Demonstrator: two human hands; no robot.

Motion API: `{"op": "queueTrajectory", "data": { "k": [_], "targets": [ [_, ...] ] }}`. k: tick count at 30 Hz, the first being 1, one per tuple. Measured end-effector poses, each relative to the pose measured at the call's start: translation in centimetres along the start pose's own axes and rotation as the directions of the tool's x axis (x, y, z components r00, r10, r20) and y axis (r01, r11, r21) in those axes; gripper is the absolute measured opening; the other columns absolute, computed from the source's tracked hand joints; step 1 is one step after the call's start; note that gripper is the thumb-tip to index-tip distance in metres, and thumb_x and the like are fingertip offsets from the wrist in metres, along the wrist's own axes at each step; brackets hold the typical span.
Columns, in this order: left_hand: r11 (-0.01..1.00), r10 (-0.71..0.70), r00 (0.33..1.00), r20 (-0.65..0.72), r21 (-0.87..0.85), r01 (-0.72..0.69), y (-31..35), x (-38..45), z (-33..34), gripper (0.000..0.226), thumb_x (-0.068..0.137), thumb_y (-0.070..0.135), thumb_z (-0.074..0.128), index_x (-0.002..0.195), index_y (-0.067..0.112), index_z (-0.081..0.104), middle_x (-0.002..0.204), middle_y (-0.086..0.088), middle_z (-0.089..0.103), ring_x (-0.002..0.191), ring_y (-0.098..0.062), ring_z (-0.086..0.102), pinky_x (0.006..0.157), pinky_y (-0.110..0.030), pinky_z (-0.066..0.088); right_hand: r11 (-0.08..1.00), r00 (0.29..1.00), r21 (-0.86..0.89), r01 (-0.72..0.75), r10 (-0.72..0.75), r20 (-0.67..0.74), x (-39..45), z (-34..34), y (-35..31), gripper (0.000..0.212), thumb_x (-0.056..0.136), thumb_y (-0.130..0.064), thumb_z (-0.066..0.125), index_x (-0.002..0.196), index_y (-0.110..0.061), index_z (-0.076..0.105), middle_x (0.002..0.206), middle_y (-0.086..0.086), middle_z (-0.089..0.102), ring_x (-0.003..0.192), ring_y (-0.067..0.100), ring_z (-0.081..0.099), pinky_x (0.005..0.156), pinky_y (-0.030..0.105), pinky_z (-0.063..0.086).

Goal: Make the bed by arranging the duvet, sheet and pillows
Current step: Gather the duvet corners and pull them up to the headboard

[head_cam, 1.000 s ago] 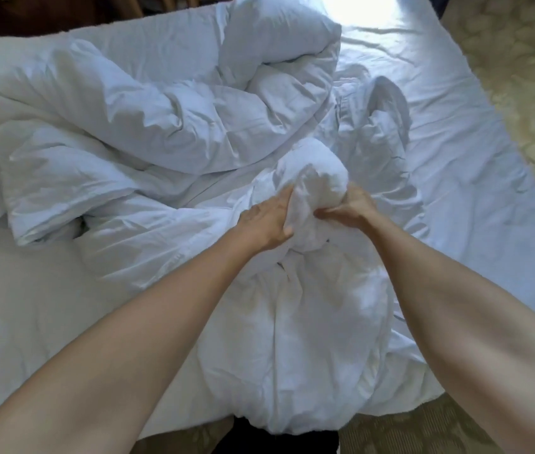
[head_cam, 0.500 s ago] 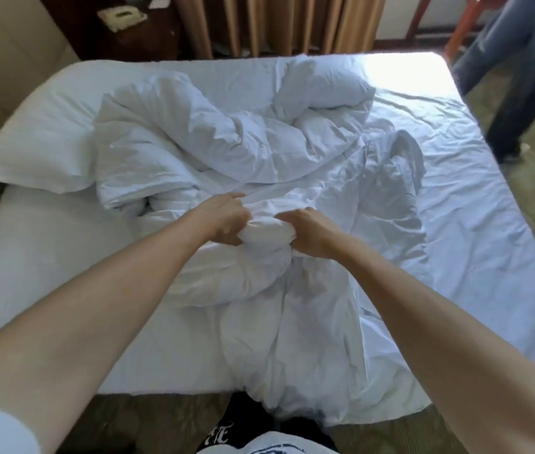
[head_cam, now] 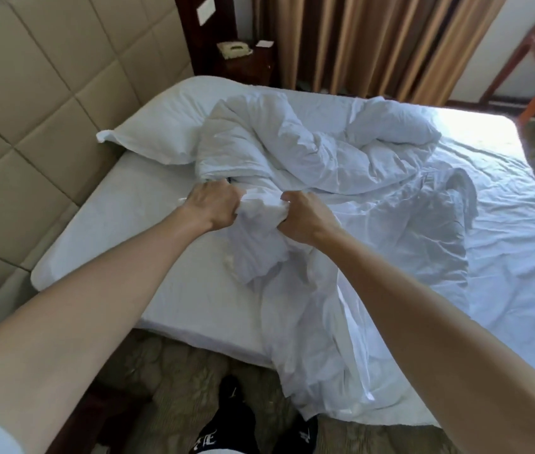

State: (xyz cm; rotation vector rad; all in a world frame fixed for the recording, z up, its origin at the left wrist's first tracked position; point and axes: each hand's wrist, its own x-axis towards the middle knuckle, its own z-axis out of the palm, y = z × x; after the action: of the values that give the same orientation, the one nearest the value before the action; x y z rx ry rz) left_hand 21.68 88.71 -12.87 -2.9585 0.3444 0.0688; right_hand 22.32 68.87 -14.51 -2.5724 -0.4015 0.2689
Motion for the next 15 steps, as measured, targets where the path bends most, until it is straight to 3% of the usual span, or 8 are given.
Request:
{"op": "queueTrajectory", "data": {
  "k": [3,5,7,9,13,15],
  "targets": [
    [0.999,-0.022,0.999,-0.048,0.039,0.024,-3.1,-1.9,-1.1,0.023,0.085,0.015,0.054,0.106,0.016,0.063,0.102,-0.015,0.067,0.096,-0.037,0.064,0.07,-0.037,0.046,0.999,0.998,-0.034,0.026,-0.024,0.054,-0.1,0.2,-4.2,0.016,0.077,-0.028,0.062,0.087,-0.025,0.049,0.082,-0.002,0.056,0.084,0.028,0.059,0.064,0.03,0.039],
    [0.998,-0.027,0.998,-0.06,0.064,0.031,-5.5,-3.3,-1.5,0.025,0.085,0.013,0.055,0.108,0.017,0.063,0.102,-0.015,0.067,0.096,-0.037,0.064,0.07,-0.038,0.047,0.993,0.991,-0.1,0.055,-0.042,0.124,0.5,0.7,-7.0,0.027,0.079,-0.034,0.066,0.1,-0.023,0.054,0.101,0.004,0.062,0.095,0.028,0.058,0.072,0.031,0.04],
    [0.998,-0.031,0.999,-0.032,0.058,0.033,-8.5,-4.9,-1.7,0.024,0.084,0.011,0.055,0.106,0.017,0.062,0.101,-0.013,0.067,0.094,-0.037,0.064,0.066,-0.036,0.043,0.982,0.974,-0.16,0.104,-0.068,0.214,1.6,1.5,-10.1,0.056,0.077,-0.041,0.072,0.126,-0.022,0.053,0.126,0.006,0.058,0.113,0.028,0.055,0.086,0.034,0.045],
    [0.998,-0.024,1.0,0.002,0.051,0.023,-12.2,-7.0,-1.5,0.019,0.083,0.01,0.056,0.1,0.017,0.06,0.097,-0.012,0.067,0.091,-0.036,0.064,0.064,-0.034,0.041,0.975,0.954,-0.164,0.152,-0.101,0.284,2.6,2.6,-13.8,0.069,0.074,-0.045,0.077,0.135,-0.025,0.049,0.134,0.003,0.053,0.119,0.026,0.052,0.095,0.037,0.045],
    [0.992,-0.048,0.999,0.008,0.119,0.047,-20.3,-11.6,-1.3,0.021,0.084,0.01,0.055,0.101,0.019,0.064,0.1,-0.011,0.069,0.092,-0.033,0.064,0.066,-0.033,0.043,0.958,0.896,-0.115,0.263,-0.198,0.397,4.9,6.5,-22.0,0.07,0.075,-0.044,0.08,0.133,-0.026,0.046,0.129,0.0,0.052,0.105,0.021,0.056,0.08,0.031,0.049],
    [0.979,-0.087,0.996,0.036,0.19,0.079,-24.0,-13.9,-1.6,0.024,0.087,0.009,0.052,0.105,0.018,0.064,0.105,-0.012,0.068,0.097,-0.033,0.064,0.067,-0.032,0.036,0.967,0.855,0.007,0.254,-0.228,0.466,5.6,8.9,-26.0,0.069,0.076,-0.045,0.08,0.132,-0.026,0.045,0.123,0.001,0.055,0.097,0.02,0.061,0.069,0.027,0.052]
  ]
}}
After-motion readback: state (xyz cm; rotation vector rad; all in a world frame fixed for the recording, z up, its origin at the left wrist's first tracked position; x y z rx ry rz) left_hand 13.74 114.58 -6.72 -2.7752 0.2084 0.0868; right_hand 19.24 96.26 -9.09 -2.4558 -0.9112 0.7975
